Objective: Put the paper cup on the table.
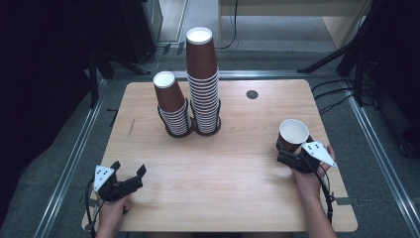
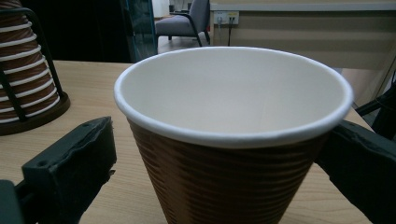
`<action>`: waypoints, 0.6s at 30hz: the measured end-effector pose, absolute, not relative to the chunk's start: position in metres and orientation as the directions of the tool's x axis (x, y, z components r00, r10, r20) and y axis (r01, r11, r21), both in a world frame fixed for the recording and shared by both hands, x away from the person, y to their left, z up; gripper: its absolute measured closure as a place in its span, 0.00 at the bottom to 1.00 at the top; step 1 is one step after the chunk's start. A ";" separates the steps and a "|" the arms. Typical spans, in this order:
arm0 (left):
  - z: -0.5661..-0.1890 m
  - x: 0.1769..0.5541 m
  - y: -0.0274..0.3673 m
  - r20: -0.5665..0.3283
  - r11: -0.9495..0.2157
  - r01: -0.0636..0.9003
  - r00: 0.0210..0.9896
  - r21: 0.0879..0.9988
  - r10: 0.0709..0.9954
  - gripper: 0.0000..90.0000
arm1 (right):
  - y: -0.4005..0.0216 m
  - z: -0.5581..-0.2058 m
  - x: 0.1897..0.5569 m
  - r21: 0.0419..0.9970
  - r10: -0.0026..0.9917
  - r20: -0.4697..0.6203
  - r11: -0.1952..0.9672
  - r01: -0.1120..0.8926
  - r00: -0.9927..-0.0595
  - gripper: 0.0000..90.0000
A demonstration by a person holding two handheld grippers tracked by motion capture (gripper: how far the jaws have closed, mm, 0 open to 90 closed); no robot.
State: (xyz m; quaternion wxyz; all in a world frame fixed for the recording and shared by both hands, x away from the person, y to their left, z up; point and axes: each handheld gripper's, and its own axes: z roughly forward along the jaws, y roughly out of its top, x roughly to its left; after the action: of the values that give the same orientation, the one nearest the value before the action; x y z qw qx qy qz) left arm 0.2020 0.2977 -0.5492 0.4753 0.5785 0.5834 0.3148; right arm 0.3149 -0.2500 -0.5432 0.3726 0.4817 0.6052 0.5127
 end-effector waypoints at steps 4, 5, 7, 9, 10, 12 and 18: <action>-0.549 0.202 0.298 -0.192 0.134 0.376 0.120 0.917 0.974 0.00 | -0.253 -0.543 0.310 0.980 0.966 0.059 -0.008 0.200 -0.250 0.00; -0.549 0.202 0.298 -0.193 0.135 0.376 0.120 0.917 0.974 0.00 | -0.254 -0.543 0.307 0.980 0.968 0.062 -0.012 0.198 -0.244 0.00; -0.549 0.202 0.298 -0.193 0.135 0.376 0.121 0.917 0.974 0.00 | -0.254 -0.543 0.306 0.981 0.969 0.059 -0.011 0.196 -0.241 0.00; -0.549 0.201 0.298 -0.194 0.136 0.376 0.121 0.916 0.974 0.00 | -0.253 -0.544 0.303 0.982 0.972 0.043 0.001 0.187 -0.230 0.00; -0.549 0.201 0.298 -0.194 0.136 0.377 0.121 0.916 0.974 0.00 | -0.252 -0.544 0.301 0.982 0.974 0.037 0.005 0.186 -0.224 0.00; -0.549 0.201 0.298 -0.193 0.136 0.376 0.121 0.917 0.974 0.00 | -0.252 -0.544 0.297 0.985 0.976 0.015 0.023 0.172 -0.217 0.00; -0.549 0.201 0.297 -0.186 0.128 0.374 0.122 0.919 0.975 0.00 | -0.257 -0.543 0.288 0.986 0.985 0.050 -0.022 0.164 -0.166 0.00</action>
State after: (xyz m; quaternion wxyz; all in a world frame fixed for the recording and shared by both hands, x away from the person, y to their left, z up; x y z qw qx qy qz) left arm 0.2006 0.2973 -0.5493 0.4748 0.5794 0.5819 0.3166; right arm 0.2876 -0.2574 -0.5425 0.4043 0.5034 0.5705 0.5077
